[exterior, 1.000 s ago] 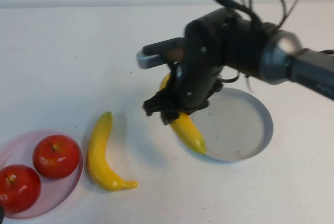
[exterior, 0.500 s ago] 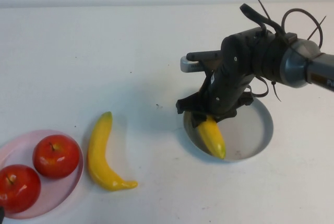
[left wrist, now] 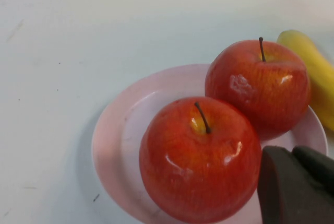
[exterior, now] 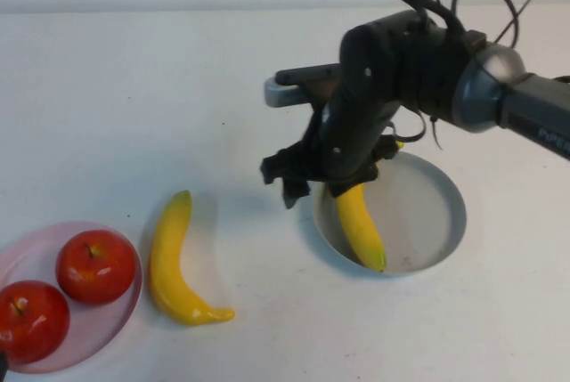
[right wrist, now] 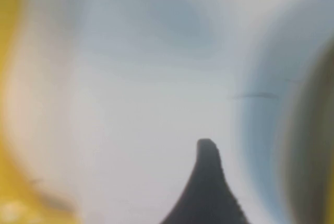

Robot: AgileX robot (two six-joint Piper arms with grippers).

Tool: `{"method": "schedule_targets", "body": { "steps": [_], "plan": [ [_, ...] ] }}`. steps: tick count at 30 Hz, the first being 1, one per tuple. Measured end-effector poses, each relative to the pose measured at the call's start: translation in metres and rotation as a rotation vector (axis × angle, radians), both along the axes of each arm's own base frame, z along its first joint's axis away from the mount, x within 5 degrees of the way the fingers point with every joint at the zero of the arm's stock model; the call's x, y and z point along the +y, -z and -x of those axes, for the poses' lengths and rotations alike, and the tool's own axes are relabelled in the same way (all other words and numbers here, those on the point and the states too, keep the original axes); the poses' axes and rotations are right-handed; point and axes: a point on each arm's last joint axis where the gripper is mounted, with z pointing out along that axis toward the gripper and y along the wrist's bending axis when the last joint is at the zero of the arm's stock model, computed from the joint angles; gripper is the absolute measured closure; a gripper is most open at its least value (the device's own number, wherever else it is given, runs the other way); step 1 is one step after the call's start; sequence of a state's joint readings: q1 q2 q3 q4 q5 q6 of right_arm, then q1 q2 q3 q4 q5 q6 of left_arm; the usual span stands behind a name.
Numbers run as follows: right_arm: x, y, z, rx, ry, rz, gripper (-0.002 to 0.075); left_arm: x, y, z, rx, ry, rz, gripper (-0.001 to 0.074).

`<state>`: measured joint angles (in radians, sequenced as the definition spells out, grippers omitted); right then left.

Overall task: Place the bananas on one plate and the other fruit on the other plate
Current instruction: Put another type of fruit in the right plate

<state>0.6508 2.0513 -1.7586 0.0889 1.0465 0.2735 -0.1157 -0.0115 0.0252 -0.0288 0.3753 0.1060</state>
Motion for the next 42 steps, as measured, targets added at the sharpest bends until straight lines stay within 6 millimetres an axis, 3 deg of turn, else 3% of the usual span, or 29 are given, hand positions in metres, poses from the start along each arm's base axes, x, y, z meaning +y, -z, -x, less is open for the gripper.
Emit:
{"method": "schedule_targets", "body": {
  "steps": [3, 6, 10, 15, 21, 26, 33, 39, 42],
  "plan": [
    [0.032, -0.019, 0.018, -0.056, -0.114, -0.038, 0.0260, 0.000, 0.000, 0.000, 0.000, 0.000, 0.000, 0.0731],
    [0.068, -0.026, 0.041, -0.079, -0.234, -0.080, 0.0260, 0.000, 0.000, 0.000, 0.000, 0.000, 0.000, 0.0731],
    [0.107, -0.012, 0.063, -0.056, -0.378, -0.091, 0.0260, 0.000, 0.000, 0.000, 0.000, 0.000, 0.000, 0.0731],
    [0.134, 0.011, 0.081, -0.003, -0.514, -0.033, 0.0260, 0.000, 0.000, 0.000, 0.000, 0.000, -0.002, 0.0731],
    [0.140, 0.029, 0.090, 0.050, -0.581, 0.038, 0.0260, 0.000, 0.000, 0.000, 0.000, 0.000, -0.002, 0.0731],
    [0.143, 0.031, 0.089, 0.024, -0.604, 0.036, 0.0265, 0.000, 0.000, 0.000, 0.000, 0.000, -0.002, 0.0731],
    [0.146, 0.044, 0.085, 0.014, -0.603, 0.054, 0.0407, 0.000, 0.000, 0.000, 0.000, 0.000, -0.002, 0.0731],
    [0.143, 0.043, 0.082, 0.011, -0.573, 0.066, 0.0423, 0.000, 0.000, 0.000, 0.000, 0.000, -0.002, 0.0731],
    [0.134, 0.032, 0.075, 0.003, -0.509, 0.077, 0.0423, 0.000, 0.000, 0.000, 0.000, 0.000, -0.002, 0.0731]
  ]
}}
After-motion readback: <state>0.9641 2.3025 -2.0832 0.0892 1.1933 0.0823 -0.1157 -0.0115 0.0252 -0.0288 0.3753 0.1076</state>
